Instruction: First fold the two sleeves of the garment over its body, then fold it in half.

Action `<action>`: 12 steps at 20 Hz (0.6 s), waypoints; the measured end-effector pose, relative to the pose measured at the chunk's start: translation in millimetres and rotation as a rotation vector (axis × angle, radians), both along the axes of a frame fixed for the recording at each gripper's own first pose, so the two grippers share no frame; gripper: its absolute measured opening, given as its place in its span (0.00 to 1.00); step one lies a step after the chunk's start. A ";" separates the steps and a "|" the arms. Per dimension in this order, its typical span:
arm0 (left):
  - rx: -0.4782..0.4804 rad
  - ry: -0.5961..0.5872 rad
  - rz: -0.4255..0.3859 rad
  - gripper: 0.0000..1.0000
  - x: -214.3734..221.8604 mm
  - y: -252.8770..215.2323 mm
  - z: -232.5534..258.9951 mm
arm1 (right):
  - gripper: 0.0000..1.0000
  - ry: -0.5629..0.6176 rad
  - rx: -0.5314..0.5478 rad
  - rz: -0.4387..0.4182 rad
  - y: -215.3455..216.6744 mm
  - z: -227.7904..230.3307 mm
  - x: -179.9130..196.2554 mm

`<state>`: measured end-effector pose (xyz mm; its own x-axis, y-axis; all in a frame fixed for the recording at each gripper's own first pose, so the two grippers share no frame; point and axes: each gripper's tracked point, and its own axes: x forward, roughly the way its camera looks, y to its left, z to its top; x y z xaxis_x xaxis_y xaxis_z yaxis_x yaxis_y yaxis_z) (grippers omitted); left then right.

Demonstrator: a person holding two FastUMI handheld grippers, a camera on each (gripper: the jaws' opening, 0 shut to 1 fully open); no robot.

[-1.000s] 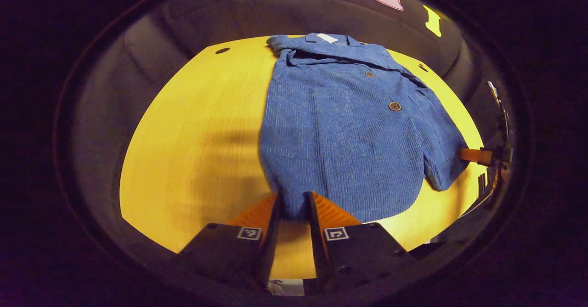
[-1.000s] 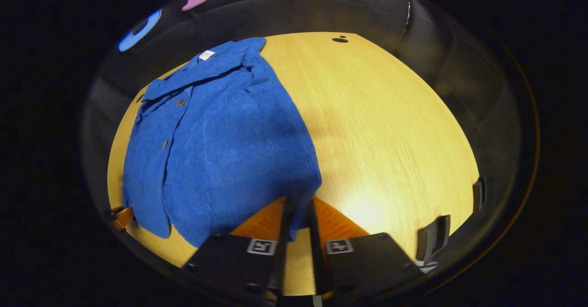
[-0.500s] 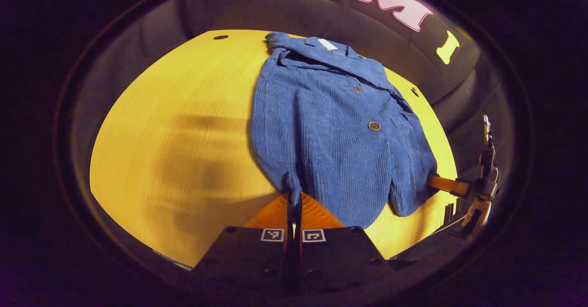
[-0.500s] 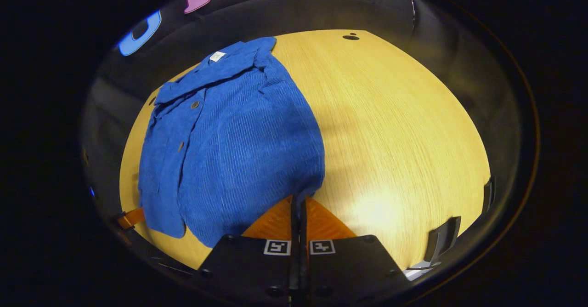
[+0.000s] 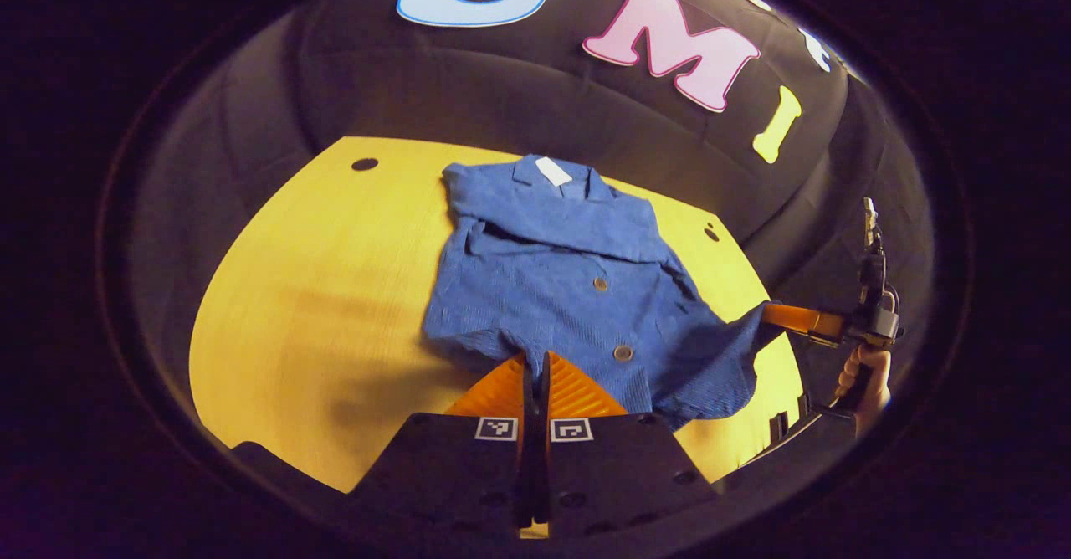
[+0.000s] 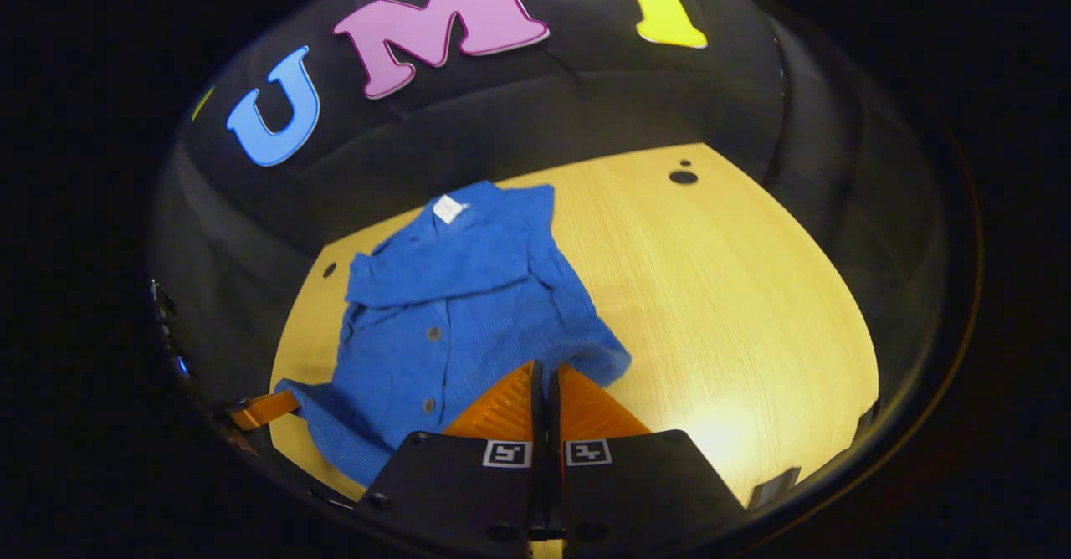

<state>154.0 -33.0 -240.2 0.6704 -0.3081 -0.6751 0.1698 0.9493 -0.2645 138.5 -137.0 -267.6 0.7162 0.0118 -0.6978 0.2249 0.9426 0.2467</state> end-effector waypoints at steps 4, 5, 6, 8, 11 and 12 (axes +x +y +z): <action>0.033 -0.160 -0.035 0.00 107.0 12.9 40.5 | 0.01 -0.101 -0.059 0.026 -15.4 29.0 104.8; 0.066 -0.211 -0.052 0.00 138.4 20.5 46.2 | 0.01 -0.127 -0.093 0.023 -25.3 32.6 133.8; 0.093 -0.256 -0.066 0.00 171.9 25.1 49.7 | 0.01 -0.160 -0.118 0.016 -33.3 35.5 163.9; 0.120 -0.327 -0.057 0.00 235.3 34.4 52.5 | 0.01 -0.217 -0.149 -0.004 -44.6 35.7 225.0; 0.142 -0.498 0.026 0.00 327.4 51.3 61.3 | 0.00 -0.290 -0.207 -0.033 -54.2 20.4 298.1; 0.177 -0.531 0.034 0.00 348.5 55.3 58.4 | 0.01 -0.340 -0.242 -0.049 -57.4 17.3 318.2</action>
